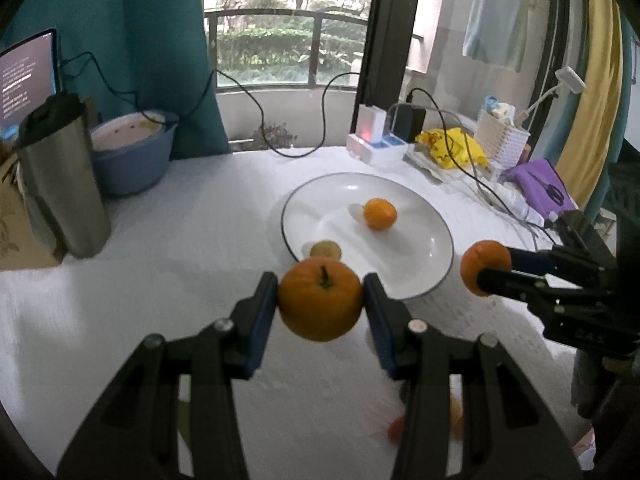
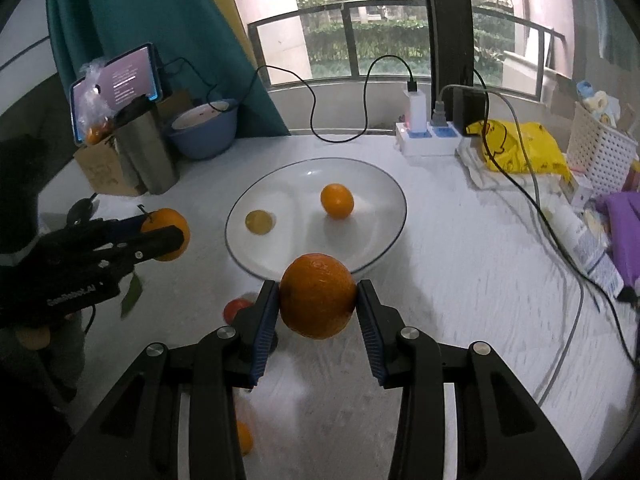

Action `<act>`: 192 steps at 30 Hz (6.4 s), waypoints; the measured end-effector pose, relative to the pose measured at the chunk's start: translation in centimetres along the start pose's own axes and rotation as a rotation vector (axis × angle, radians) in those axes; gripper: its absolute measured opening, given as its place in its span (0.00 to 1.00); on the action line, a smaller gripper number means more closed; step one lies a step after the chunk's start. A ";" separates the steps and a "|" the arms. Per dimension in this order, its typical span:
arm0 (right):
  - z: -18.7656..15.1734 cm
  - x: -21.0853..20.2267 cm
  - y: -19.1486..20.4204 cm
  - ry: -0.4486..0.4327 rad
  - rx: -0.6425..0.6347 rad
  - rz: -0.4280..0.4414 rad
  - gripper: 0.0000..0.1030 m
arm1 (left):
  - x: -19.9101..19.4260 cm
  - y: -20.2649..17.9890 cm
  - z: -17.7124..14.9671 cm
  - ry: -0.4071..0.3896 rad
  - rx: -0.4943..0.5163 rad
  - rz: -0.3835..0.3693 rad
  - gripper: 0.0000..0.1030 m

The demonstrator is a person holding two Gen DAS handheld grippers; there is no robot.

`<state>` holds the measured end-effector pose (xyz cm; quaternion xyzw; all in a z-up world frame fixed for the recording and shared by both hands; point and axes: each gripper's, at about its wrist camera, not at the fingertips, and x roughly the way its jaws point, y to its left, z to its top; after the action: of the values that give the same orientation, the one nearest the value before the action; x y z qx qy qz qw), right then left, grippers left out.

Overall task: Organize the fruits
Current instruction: 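Carry the tangerine and orange over the white plate with both grippers, then lower both fruits onto the plate and open both grippers, then move both grippers back to the fruit and grasp an orange with right gripper, then grasp the red fruit with left gripper while right gripper holds the orange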

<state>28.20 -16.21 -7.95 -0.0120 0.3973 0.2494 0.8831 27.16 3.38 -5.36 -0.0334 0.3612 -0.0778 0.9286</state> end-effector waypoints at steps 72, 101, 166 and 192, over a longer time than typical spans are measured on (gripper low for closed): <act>5.1 4.4 -1.1 -0.060 -0.053 -0.139 0.45 | 4.2 -0.7 5.9 -0.027 -0.035 -0.049 0.56; -3.5 -3.4 1.0 -0.051 0.008 -0.069 0.45 | -4.9 -3.3 -3.4 -0.055 -0.052 -0.034 0.56; -8.6 -2.5 1.4 0.086 -0.008 0.095 0.35 | -4.1 -3.0 -10.3 0.117 -0.089 -0.043 0.48; -6.1 -1.7 0.3 0.068 -0.003 0.089 0.35 | -1.0 -3.4 -8.9 0.152 -0.035 -0.001 0.30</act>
<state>22.91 -18.01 -10.85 -0.0041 0.4266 0.2887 0.8571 20.06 0.18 -10.88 -0.0439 0.4319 -0.0743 0.8978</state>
